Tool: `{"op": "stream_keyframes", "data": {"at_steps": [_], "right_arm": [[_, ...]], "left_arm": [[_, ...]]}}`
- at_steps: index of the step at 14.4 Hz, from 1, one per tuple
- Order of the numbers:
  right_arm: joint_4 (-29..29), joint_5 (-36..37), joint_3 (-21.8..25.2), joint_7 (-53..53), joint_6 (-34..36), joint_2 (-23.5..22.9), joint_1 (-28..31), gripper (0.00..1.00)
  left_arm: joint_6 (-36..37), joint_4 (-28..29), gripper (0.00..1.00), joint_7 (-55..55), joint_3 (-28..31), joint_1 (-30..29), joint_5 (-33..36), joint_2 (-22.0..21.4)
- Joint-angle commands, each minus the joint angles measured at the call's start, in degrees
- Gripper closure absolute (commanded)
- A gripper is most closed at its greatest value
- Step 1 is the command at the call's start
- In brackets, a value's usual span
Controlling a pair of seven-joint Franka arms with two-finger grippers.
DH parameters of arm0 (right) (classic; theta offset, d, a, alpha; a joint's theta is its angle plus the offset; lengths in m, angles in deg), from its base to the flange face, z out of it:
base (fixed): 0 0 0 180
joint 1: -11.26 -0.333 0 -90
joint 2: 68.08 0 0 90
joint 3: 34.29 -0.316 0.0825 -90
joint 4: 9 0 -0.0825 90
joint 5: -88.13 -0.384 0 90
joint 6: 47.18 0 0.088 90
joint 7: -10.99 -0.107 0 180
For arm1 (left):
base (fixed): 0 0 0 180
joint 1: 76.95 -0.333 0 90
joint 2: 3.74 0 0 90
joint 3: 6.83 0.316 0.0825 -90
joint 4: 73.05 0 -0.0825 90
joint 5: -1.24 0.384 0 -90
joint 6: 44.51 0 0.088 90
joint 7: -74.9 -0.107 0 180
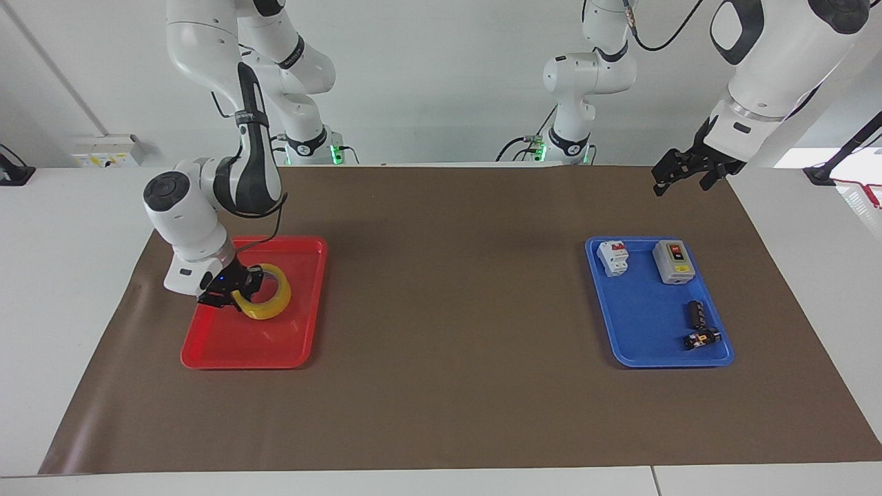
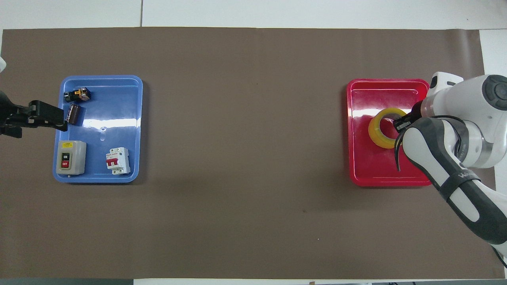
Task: Place and move tape with both arms
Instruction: 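Carry the tape with the right gripper into the red tray, then lower the tape into the red tray and open the right gripper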
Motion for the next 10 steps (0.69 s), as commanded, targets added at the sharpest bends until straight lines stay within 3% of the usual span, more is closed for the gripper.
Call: {"op": "stream_keyframes", "data": {"at_steps": [1,9,10], "right_arm": [[-6.1,-1.4,-0.9,2.8,-4.7,3.7,1.1,1.00],[-8.5,-1.4,-0.8,4.9,-11.1,2.5,2.2,1.00],[-8.2,-1.4,-0.8,4.6,-11.2,2.4,2.0,0.73]], "left_arm": [[-1.2,1.6,0.00,-0.5,-0.1,-0.7,-1.1,-1.6],[-1.2,1.6,0.00,-0.5,-0.1,-0.8,-1.2,-1.6],[-1.2,1.6,0.00,-0.5,-0.1,-0.8,-1.2,-1.6]]}}
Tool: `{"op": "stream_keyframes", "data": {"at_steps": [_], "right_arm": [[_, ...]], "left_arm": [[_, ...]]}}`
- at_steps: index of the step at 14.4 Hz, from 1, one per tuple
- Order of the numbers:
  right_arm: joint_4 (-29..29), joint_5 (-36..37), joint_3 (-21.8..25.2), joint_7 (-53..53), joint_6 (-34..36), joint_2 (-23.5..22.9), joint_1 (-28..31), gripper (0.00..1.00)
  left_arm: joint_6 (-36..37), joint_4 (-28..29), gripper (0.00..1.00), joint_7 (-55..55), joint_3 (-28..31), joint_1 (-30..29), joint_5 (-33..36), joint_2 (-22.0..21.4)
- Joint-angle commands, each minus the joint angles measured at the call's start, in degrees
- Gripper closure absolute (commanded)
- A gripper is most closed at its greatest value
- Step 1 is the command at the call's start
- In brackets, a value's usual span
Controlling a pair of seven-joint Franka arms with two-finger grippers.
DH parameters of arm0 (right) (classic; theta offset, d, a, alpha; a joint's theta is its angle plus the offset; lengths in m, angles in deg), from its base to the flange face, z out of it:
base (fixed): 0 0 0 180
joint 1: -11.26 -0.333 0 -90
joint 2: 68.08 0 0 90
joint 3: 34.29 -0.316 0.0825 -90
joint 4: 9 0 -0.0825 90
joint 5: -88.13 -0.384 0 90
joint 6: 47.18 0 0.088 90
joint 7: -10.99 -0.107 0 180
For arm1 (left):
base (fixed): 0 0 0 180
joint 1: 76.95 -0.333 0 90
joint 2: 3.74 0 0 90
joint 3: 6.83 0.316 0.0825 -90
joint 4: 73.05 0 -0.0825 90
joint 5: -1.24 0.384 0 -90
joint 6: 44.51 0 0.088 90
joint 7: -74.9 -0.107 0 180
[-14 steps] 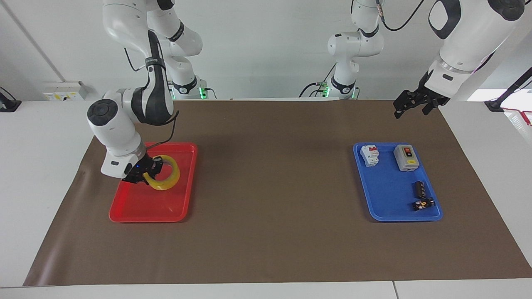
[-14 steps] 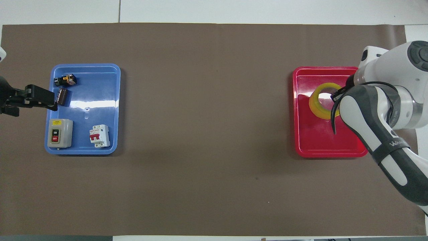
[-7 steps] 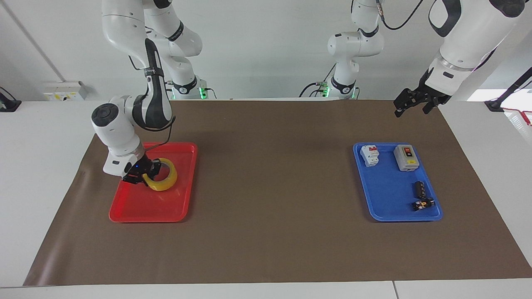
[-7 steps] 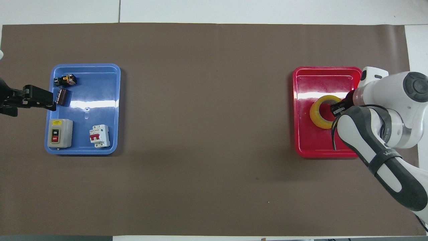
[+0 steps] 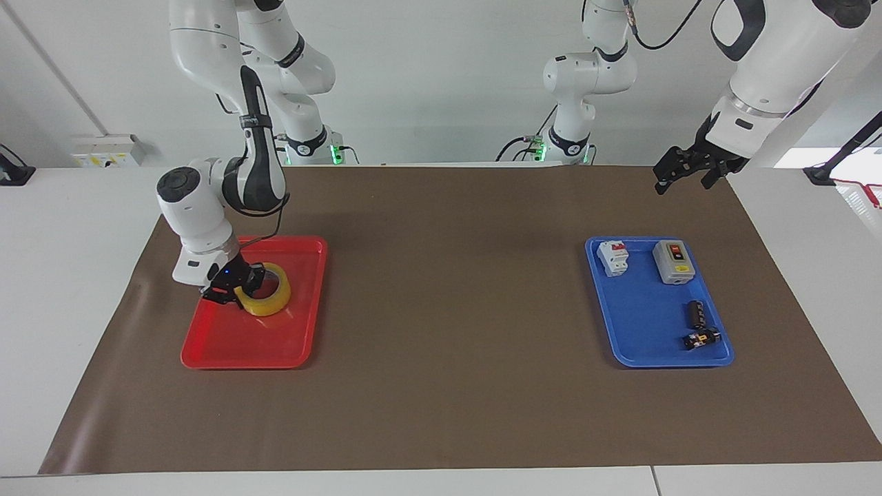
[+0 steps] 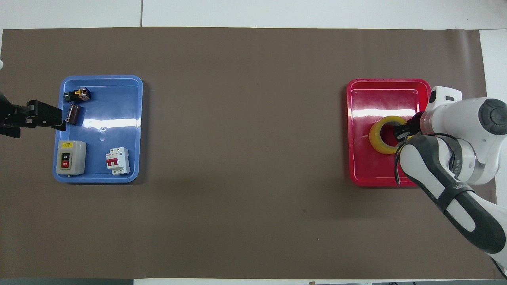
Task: Place and move tape with both arms
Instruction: 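Lower the tape into the red tray and open the right gripper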
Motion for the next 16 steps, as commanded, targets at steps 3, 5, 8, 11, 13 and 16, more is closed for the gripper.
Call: {"op": "stream_keyframes", "data": {"at_steps": [3,5,8,11,13,16], "right_arm": [[0.9,-1.3,-0.8,0.1,0.3,1.0,0.9,0.00],[5.1,-1.3,-0.8,-3.1,8.3,2.5,0.5,0.00],[6.2,0.3,-0.6,-21.8,14.2,7.6,-0.3,0.00],[6.2,3.0,-0.7,-32.8,23.2,14.3,-2.7,0.00],[8.2,3.0,-0.8,-39.5,28.4,17.3,-3.7,0.00],[23.1,1.9,-0.9,-43.2,44.2,15.0,-3.3,0.00]], "left_arm": [[-1.1,1.6,0.00,-0.5,-0.2,-0.7,-1.1,-1.4],[-1.1,1.6,0.00,-0.5,-0.2,-0.7,-1.2,-1.4],[-1.1,1.6,0.00,-0.5,-0.2,-0.7,-1.1,-1.4],[-1.1,1.6,0.00,-0.5,-0.2,-0.7,-1.1,-1.4],[-1.1,1.6,0.00,-0.5,-0.2,-0.7,-1.1,-1.4],[-1.1,1.6,0.00,-0.5,-0.2,-0.7,-1.2,-1.4]]}}
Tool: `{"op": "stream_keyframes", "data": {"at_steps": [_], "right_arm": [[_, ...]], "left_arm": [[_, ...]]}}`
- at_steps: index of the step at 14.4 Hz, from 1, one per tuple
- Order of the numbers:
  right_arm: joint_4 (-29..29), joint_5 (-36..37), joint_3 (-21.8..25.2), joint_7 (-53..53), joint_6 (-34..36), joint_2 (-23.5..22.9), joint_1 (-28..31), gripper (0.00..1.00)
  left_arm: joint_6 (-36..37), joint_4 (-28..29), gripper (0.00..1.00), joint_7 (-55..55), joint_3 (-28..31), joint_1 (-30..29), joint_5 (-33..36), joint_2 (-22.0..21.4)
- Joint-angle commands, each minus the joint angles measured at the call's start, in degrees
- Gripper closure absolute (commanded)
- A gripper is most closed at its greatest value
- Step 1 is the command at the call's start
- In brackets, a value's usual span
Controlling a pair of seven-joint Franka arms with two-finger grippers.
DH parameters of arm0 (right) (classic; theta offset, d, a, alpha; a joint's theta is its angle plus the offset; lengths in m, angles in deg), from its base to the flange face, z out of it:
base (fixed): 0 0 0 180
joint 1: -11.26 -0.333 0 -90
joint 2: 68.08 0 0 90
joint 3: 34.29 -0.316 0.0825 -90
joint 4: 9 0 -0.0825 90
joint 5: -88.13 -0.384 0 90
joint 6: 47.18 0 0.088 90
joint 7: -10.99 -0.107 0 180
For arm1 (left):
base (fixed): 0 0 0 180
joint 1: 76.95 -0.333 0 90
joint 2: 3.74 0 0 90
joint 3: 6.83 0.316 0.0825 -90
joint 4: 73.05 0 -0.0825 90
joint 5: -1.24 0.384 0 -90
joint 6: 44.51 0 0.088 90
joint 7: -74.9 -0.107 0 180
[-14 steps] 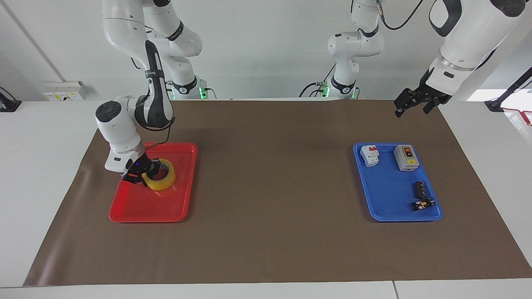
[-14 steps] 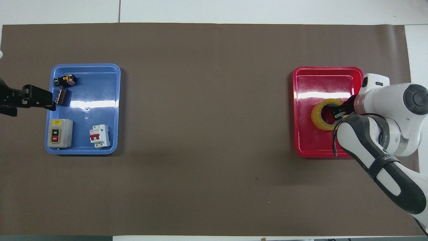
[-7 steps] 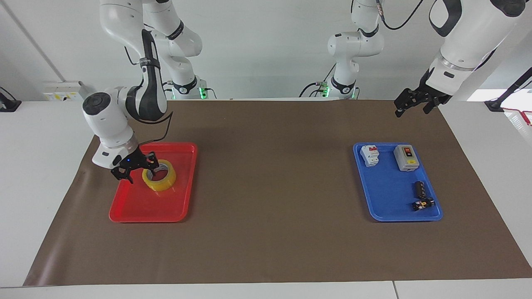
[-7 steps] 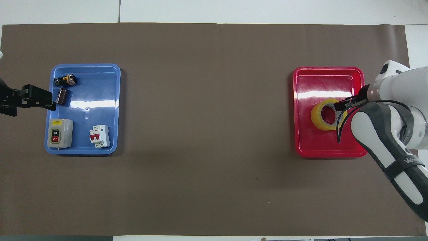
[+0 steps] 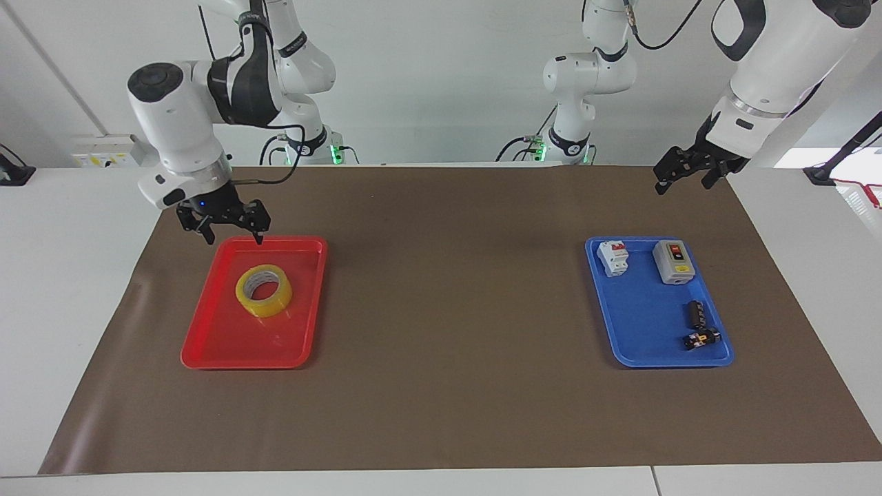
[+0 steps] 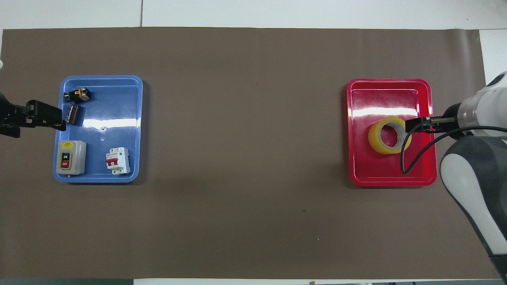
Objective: Place and move tape with both arms
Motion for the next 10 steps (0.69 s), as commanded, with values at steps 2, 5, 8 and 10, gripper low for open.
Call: {"op": "stream_keyframes", "data": {"at_steps": [2,5,8,10], "right_arm": [[19.1,-1.3,-0.2,-3.3,17.7,-4.6,1.5,0.00],[27.0,-2.4,0.3,-3.3,27.6,-5.1,2.7,0.00],[21.3,-2.3,0.3,-3.4,26.7,-3.6,3.7,0.00],[15.0,-2.3,-0.1,-4.7,20.4,-0.1,3.4,0.00]], "left_arm": [[-1.1,1.6,0.00,-0.5,-0.2,-0.7,-1.2,-1.4],[-1.1,1.6,0.00,-0.5,-0.2,-0.7,-1.1,-1.4],[-1.1,1.6,0.00,-0.5,-0.2,-0.7,-1.2,-1.4],[-1.1,1.6,0.00,-0.5,-0.2,-0.7,-1.2,-1.4]]}}
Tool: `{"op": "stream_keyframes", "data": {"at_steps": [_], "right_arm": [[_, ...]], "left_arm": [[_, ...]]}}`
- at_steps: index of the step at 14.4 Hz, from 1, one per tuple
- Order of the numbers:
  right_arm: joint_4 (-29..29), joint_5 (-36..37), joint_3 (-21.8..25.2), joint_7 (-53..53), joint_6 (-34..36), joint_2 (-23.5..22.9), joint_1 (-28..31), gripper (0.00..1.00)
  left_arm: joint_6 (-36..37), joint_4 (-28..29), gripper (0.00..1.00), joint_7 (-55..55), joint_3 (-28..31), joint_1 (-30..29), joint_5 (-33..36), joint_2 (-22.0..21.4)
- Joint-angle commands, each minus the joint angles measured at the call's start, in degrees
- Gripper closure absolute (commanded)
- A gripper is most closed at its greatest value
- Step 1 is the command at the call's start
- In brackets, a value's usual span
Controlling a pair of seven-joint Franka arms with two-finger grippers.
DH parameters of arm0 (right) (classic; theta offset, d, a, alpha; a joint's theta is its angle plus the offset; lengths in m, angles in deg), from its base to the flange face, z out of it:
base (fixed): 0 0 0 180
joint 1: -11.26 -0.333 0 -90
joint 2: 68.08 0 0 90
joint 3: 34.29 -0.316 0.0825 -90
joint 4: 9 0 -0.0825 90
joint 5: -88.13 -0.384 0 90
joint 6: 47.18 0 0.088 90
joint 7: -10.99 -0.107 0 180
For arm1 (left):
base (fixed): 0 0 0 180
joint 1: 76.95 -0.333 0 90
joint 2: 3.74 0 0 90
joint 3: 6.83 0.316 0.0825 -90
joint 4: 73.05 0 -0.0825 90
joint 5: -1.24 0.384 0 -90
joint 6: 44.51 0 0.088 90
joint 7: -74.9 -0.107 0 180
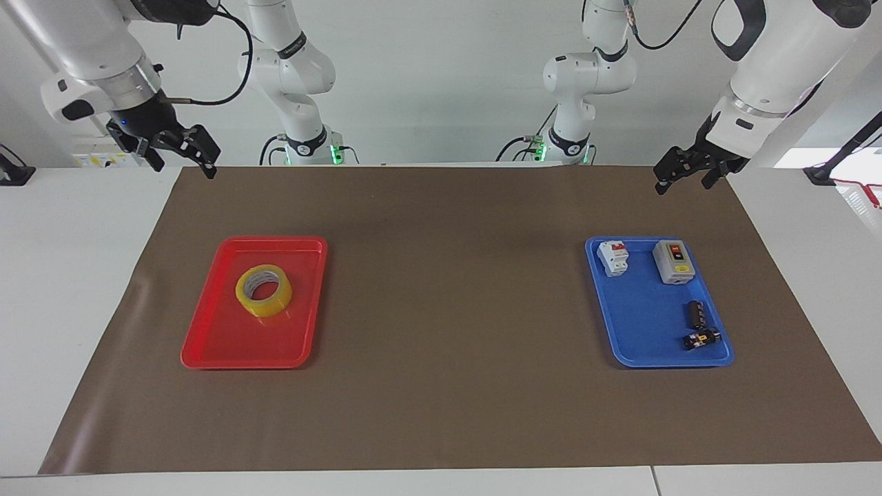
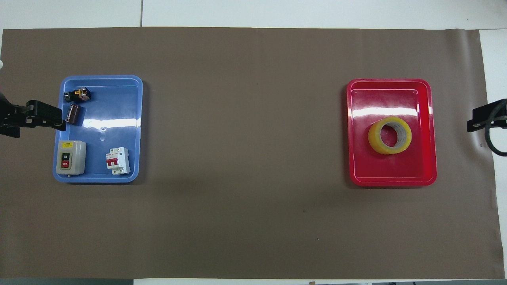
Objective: Place and move tape with both arms
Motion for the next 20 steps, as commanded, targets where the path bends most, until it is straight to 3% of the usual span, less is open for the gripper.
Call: {"op": "stream_keyframes", "data": {"at_steps": [1,3,6,8,12,20], "right_arm": [[-6.5,-0.8,-0.7,-2.0,-5.7,3.3,0.0,0.00],[-5.1,-0.8,-0.9,-1.6,-3.7,2.8,0.0,0.00],[2.6,-1.3,-0.9,-1.5,5.6,-0.2,0.1,0.00],[2.1,-0.9,-1.1,-0.8,1.7,-0.2,-0.3,0.00],[2.4,1.1,-1.1,-0.4,1.6,-0.3,-4.2,0.00],[1.8,-1.9,-0.5,-0.5,0.3,-0.2,-2.2,0.00]], "left_arm": [[-1.0,1.6,0.00,-0.5,-0.2,-0.7,-1.1,-1.4],[-1.1,1.6,0.00,-0.5,-0.2,-0.7,-1.1,-1.4],[-1.0,1.6,0.00,-0.5,-0.2,-0.7,-1.1,-1.4],[-1.0,1.6,0.00,-0.5,-0.2,-0.7,-1.2,-1.4],[-1.0,1.6,0.00,-0.5,-0.2,-0.7,-1.2,-1.4],[-1.0,1.6,0.00,-0.5,-0.2,-0.7,-1.2,-1.4]]}}
